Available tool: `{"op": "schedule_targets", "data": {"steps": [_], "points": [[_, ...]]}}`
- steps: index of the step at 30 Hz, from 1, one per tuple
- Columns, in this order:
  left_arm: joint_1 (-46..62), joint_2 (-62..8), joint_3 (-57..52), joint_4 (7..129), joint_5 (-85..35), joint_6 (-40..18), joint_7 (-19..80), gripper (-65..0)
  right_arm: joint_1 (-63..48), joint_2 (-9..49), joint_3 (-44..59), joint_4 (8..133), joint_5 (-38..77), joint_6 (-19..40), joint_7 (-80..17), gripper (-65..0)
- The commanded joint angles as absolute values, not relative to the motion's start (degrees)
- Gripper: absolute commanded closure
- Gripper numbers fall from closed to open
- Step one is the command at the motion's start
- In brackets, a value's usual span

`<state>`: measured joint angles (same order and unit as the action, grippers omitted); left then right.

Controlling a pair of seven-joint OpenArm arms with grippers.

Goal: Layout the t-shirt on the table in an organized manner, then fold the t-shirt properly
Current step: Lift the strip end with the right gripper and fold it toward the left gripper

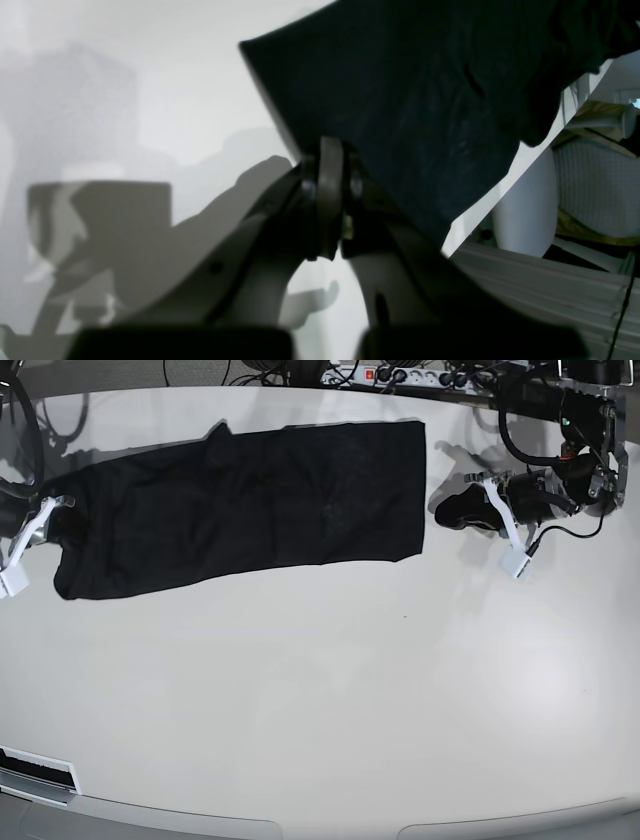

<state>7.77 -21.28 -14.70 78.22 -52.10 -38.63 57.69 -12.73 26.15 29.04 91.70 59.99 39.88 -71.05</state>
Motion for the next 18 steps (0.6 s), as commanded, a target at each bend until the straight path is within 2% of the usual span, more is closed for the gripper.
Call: {"op": "schedule_targets", "data": {"steps": [1, 6, 8, 13, 18], "points": [[7.2, -22.1, -15.1, 79.0, -53.5, -39.2, 57.0, 0.0, -12.3, 27.4, 30.2, 94.6, 61.5, 40.0, -70.6, 0.0], [7.2, -22.1, -15.1, 79.0, -52.9, -39.2, 57.0, 0.0, -16.1, 27.2, 31.3, 106.3, 69.2, 40.0, -70.7, 0.0], [7.2, -22.1, -15.1, 79.0, -52.4, -39.2, 57.0, 0.0, -18.3, 25.2, 31.3, 112.0, 72.2, 40.0, -70.9, 0.0], [6.6, -22.2, -15.1, 79.0, -52.1, -39.2, 57.0, 0.0, -21.7, 15.3, 31.1, 123.1, 75.4, 40.0, -71.6, 0.0], [4.9, -22.4, -15.1, 79.0, -52.1, -39.2, 57.0, 0.0, -21.7, 5.4, 29.3, 126.7, 77.8, 40.0, -72.2, 0.0]]}}
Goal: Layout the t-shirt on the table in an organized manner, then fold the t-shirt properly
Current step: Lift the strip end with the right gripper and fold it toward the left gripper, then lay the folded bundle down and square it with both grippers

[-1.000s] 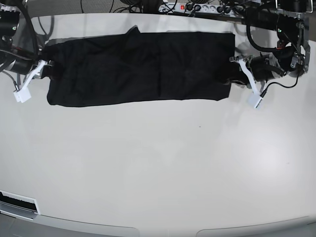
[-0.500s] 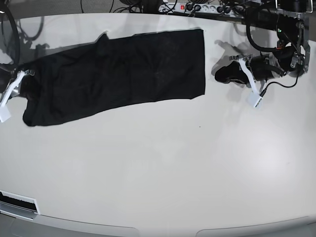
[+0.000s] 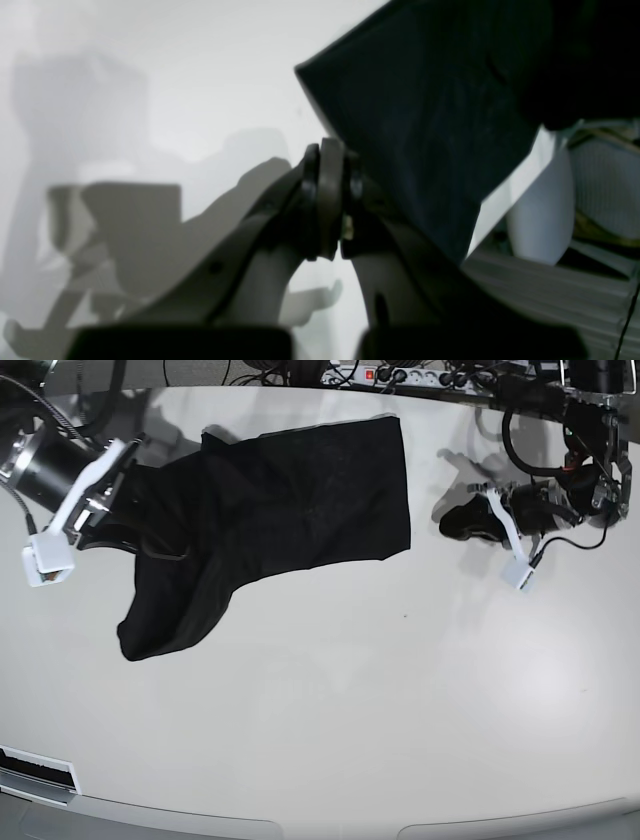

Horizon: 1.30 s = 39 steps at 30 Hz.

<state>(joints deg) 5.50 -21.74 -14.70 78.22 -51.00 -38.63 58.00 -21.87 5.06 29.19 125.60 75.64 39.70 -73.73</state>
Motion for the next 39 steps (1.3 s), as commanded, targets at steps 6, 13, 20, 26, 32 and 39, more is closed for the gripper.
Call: {"op": "schedule_targets", "data": {"steps": [6, 13, 20, 26, 32, 39], "points": [[3.2, -23.3, -15.1, 79.0, -52.4, -39.1, 57.1, 0.0, -21.7, -2.0, 17.1, 126.6, 67.3, 40.0, -71.6, 0.0], [2.0, -26.4, -15.1, 79.0, -53.1, -37.4, 57.0, 0.0, -21.7, -2.4, 0.5, 126.5, 54.5, 40.0, -67.4, 0.0], [1.5, -29.0, -17.6, 79.0, -58.2, -37.9, 58.2, 0.0, -20.2, -2.4, -9.5, 126.1, 45.6, 40.0, -58.4, -37.8], [-1.2, -29.8, -24.1, 79.0, -67.4, -40.0, 69.7, 0.0, -14.3, -2.4, -14.9, 127.2, 58.2, 40.0, -70.0, -45.3], [-1.4, -31.3, -24.8, 79.1, -79.7, -40.0, 77.5, 0.0, -8.9, -1.4, -13.5, 127.1, 47.8, 40.0, -72.8, -28.5], [-1.3, -29.8, -16.6, 82.5, -80.7, -40.0, 79.2, 0.0, -5.3, 5.2, -11.1, 118.6, 21.3, 36.5, -51.8, 0.0]]}}
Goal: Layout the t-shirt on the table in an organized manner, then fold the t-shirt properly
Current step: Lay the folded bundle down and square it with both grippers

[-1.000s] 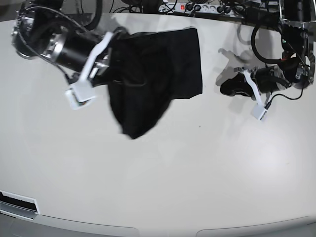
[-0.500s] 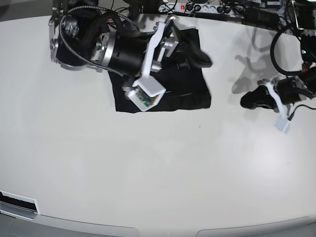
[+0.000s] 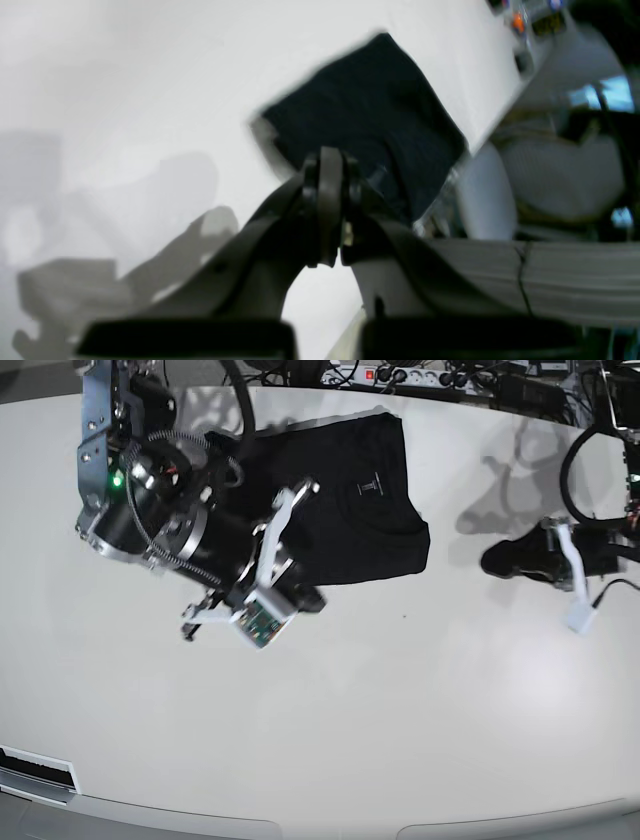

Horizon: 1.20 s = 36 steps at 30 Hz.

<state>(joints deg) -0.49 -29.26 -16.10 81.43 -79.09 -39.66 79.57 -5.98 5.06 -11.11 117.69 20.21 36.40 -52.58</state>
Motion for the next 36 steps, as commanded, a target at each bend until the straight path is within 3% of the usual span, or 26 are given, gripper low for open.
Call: {"op": "schedule_targets", "data": {"steps": [1, 6, 14, 20, 27, 31, 36], "points": [[-1.3, -29.5, -14.2, 83.7, -80.0, -40.0, 79.1, 0.0, -4.0, 6.0, -11.3, 115.7, 20.1, 35.8, -51.1, 0.0], [-0.8, -27.6, -1.5, 91.1, -73.2, -40.0, 78.3, 0.0, 2.9, 6.7, -11.3, 102.6, 18.1, 34.3, -51.0, 0.0], [3.4, -27.6, 16.2, 101.5, -53.0, -40.0, 64.3, 0.0, 12.9, 6.7, -13.1, 83.6, 17.8, 33.4, -51.9, 0.0], [4.3, -27.6, 24.0, 101.9, -40.8, -40.0, 58.6, 0.0, 16.8, 6.7, -17.4, 75.4, 17.7, 34.3, -52.8, 0.0], [4.8, -27.6, 25.9, 98.4, -34.1, -38.9, 52.9, 0.0, 19.0, 6.7, -23.0, 70.8, 16.2, 33.6, -53.8, 0.0], [4.3, -27.3, 25.9, 92.0, -30.9, -38.9, 49.5, 0.0, 19.0, 6.9, -22.8, 70.9, 14.3, 31.0, -54.7, 0.0], [0.5, -25.4, 25.9, 82.0, -25.4, -38.9, 47.9, 0.0, 18.3, 8.7, -22.8, 70.9, 16.5, 32.3, -56.4, 0.0]]}}
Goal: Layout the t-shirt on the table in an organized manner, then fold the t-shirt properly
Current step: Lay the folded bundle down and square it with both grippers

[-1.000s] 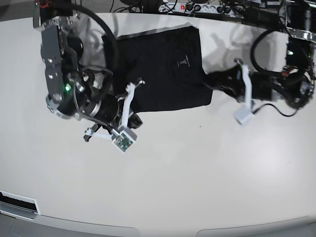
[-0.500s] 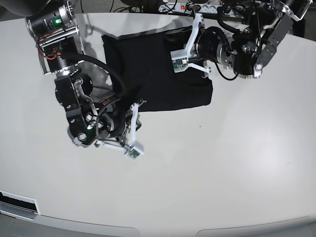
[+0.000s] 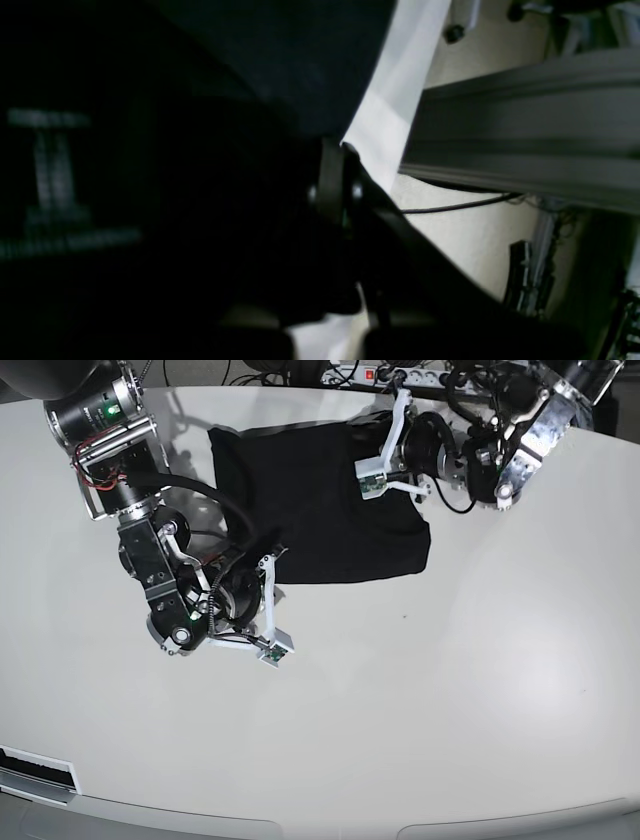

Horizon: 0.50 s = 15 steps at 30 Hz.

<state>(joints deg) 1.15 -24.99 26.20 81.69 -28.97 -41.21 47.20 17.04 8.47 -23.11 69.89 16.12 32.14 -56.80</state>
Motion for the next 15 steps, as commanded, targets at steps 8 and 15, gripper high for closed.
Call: {"op": "schedule_targets", "data": {"steps": [8, 15], "points": [[-11.7, -25.2, 25.9, 72.6, -21.7, -36.6, 43.5, 0.0, 14.5, 13.8, -22.8, 75.2, 16.7, 27.9, -56.6, 0.0], [-23.6, -24.8, 25.9, 65.1, -16.7, -32.6, 35.3, 0.0, 7.8, 20.1, -22.7, 85.2, 25.2, 23.2, -58.3, 0.0]]}}
